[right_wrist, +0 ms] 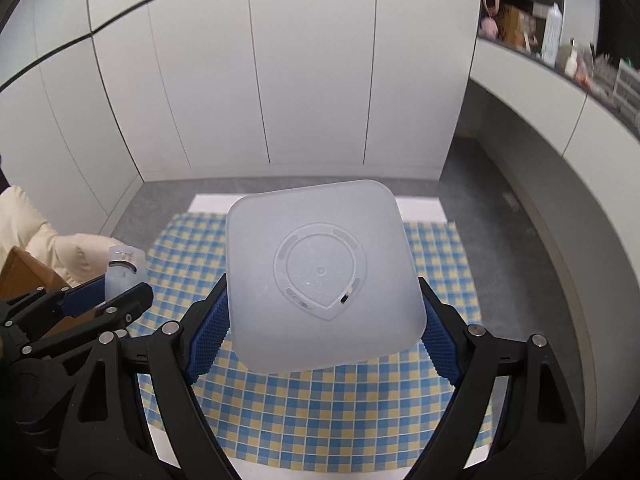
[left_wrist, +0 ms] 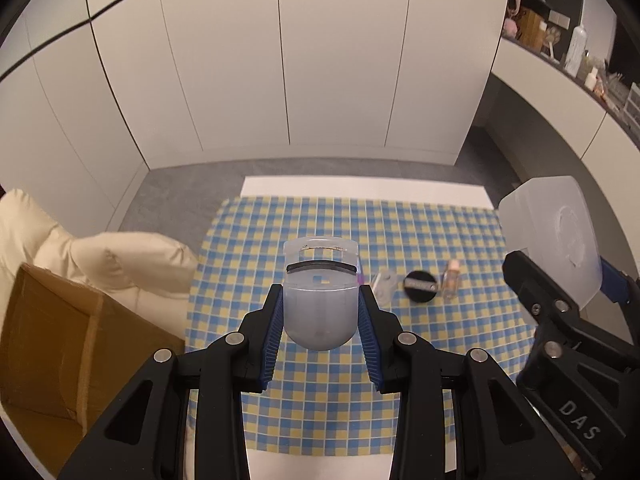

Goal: Organize objects
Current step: 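Lift the eyelash curler with the left tool while the right tool lifts the clear lid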

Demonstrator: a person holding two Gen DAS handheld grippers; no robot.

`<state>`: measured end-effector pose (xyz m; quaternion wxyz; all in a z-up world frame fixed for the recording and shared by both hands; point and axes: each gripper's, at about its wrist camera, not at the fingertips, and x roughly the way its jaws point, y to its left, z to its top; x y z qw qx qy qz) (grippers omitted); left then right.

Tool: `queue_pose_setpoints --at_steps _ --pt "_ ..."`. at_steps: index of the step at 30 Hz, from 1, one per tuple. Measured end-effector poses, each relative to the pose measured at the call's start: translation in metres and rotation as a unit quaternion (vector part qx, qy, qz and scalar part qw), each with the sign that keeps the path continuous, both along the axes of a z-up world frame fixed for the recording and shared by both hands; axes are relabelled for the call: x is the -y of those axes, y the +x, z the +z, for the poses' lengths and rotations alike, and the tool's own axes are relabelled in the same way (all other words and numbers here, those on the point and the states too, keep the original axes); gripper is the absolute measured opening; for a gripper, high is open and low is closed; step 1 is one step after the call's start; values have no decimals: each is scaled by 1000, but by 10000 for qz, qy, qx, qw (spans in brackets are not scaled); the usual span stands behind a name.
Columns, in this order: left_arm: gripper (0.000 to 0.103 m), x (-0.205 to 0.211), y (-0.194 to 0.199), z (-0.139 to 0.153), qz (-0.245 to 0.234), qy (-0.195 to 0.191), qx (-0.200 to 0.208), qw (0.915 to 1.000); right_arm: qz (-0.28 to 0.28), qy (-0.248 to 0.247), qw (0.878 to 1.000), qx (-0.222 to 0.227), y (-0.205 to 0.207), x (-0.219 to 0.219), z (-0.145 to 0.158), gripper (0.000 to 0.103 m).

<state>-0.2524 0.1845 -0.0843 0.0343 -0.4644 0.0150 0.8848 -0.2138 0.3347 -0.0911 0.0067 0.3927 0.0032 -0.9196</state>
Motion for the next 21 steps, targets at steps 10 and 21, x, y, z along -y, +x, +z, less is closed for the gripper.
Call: queue_pose_setpoints --at_steps 10,21 --pt "35 9 26 84 26 -115 -607 9981 1 31 9992 -410 18 5 78 86" --pt "35 13 66 155 -9 138 -1115 9937 84 164 9974 -696 49 10 145 86"
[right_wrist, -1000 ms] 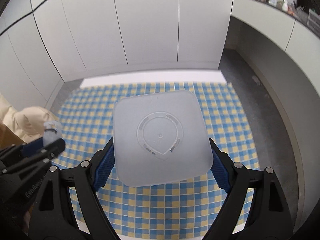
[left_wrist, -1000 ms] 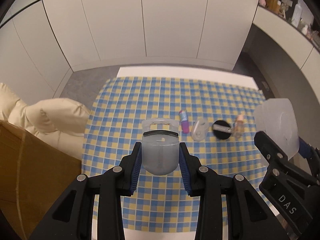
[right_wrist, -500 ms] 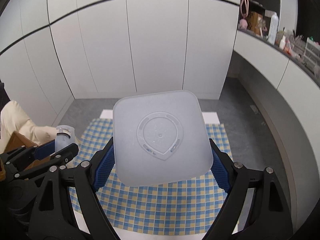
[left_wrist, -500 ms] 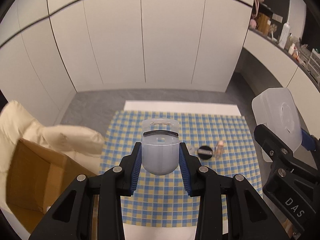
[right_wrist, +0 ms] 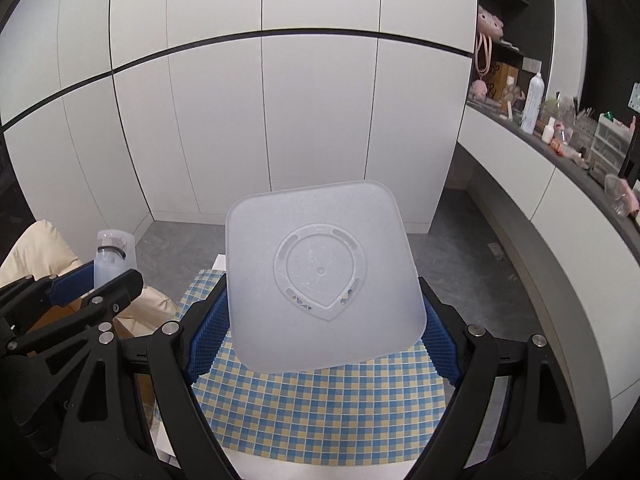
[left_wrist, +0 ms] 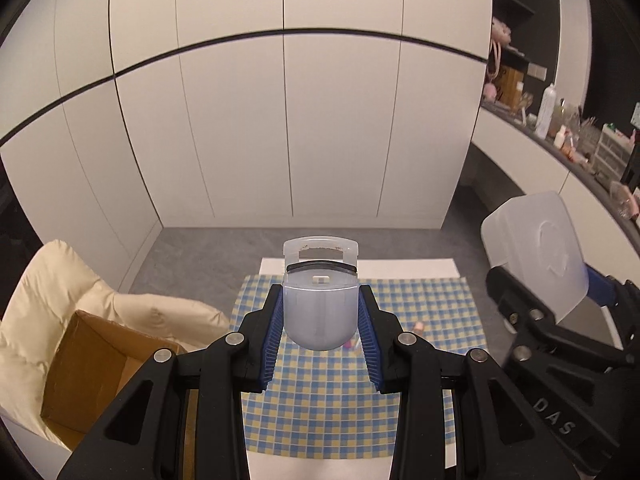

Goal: Organize objects

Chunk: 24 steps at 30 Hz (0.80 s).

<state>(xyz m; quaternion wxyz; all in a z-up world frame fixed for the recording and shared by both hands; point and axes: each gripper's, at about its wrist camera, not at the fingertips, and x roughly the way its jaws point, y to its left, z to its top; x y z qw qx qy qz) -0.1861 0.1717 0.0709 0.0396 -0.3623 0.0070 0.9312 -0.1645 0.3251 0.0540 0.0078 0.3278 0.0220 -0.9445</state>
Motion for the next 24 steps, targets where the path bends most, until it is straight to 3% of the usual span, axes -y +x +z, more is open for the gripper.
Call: queue_pose_setpoints --at_steps 8,24 --pt "35 0 18 38 -37 138 -186 9997 44 102 9998 -163 20 1 33 86" --pt "35 -5 39 44 -61 186 -263 9995 -19 40 9998 -190 41 -8 40 86"
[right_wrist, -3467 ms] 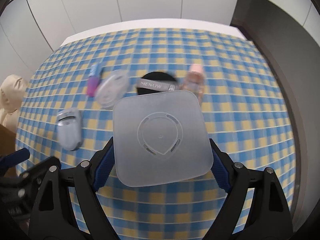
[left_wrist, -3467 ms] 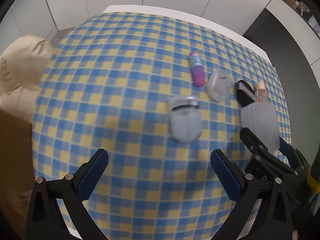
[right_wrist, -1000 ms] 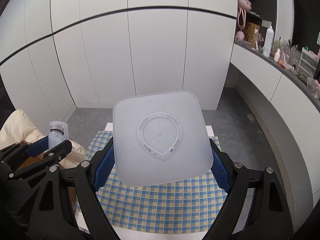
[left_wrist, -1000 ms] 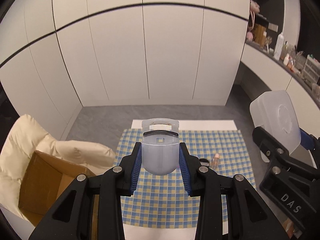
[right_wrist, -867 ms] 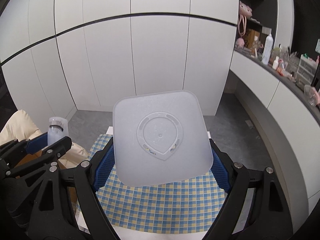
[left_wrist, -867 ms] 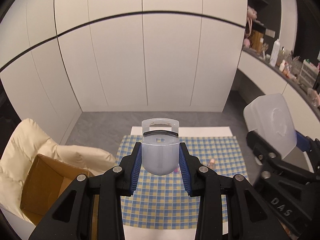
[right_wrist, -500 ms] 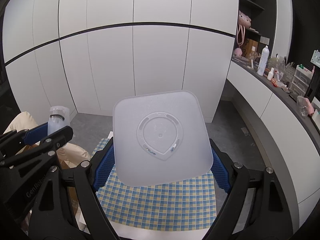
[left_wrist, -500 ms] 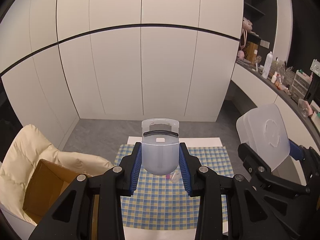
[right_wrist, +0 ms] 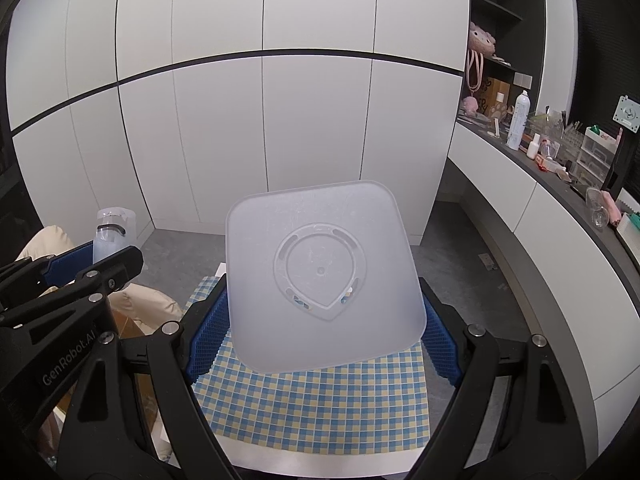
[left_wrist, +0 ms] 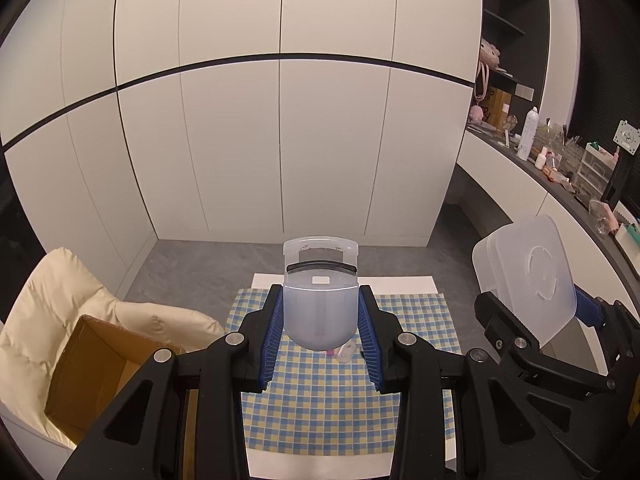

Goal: Organize objects

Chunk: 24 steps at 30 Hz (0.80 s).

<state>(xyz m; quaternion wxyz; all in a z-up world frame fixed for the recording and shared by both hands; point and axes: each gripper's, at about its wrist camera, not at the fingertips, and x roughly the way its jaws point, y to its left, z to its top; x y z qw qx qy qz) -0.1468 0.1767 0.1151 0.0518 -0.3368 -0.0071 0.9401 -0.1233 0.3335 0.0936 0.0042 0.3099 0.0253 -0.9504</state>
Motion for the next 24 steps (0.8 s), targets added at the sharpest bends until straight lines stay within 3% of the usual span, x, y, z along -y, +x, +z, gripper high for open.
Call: queue_pose_setpoints --at_steps 17,24 --pt "35 1 33 -21 45 16 108 9999 -94 -51 9999 70 30 -8 -13 86" --pt "35 2 67 -26 20 -91 -1 10000 -125 -52 9999 63 60 -11 -27 86"
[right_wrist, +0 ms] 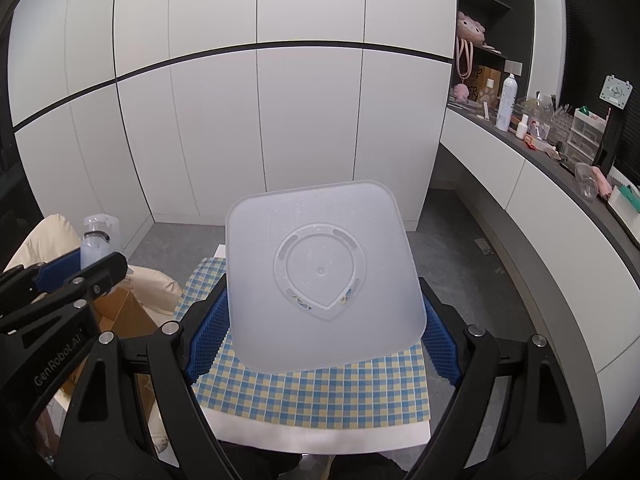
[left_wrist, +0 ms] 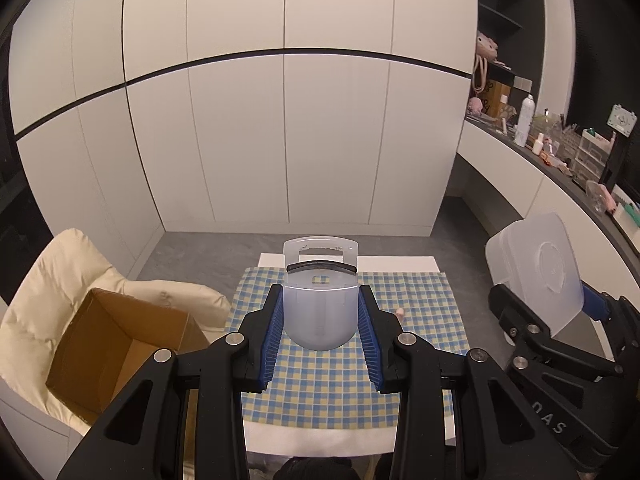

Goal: Organize objects

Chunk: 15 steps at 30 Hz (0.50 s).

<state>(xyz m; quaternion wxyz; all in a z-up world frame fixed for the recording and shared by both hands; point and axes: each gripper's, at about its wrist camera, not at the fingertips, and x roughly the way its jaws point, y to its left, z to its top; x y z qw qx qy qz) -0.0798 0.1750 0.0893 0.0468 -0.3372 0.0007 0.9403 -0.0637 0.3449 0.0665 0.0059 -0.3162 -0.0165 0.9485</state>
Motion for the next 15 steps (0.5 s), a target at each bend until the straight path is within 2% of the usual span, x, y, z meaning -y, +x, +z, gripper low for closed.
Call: queue_pose_setpoints --at_steps 8,15 --pt "35 -3 42 -9 -134 -102 -63 9998 115 75 9999 14 40 -1 -15 86" --pt "35 0 69 -28 -204 -110 194 9995 159 313 9994 58 79 4 -34 86"
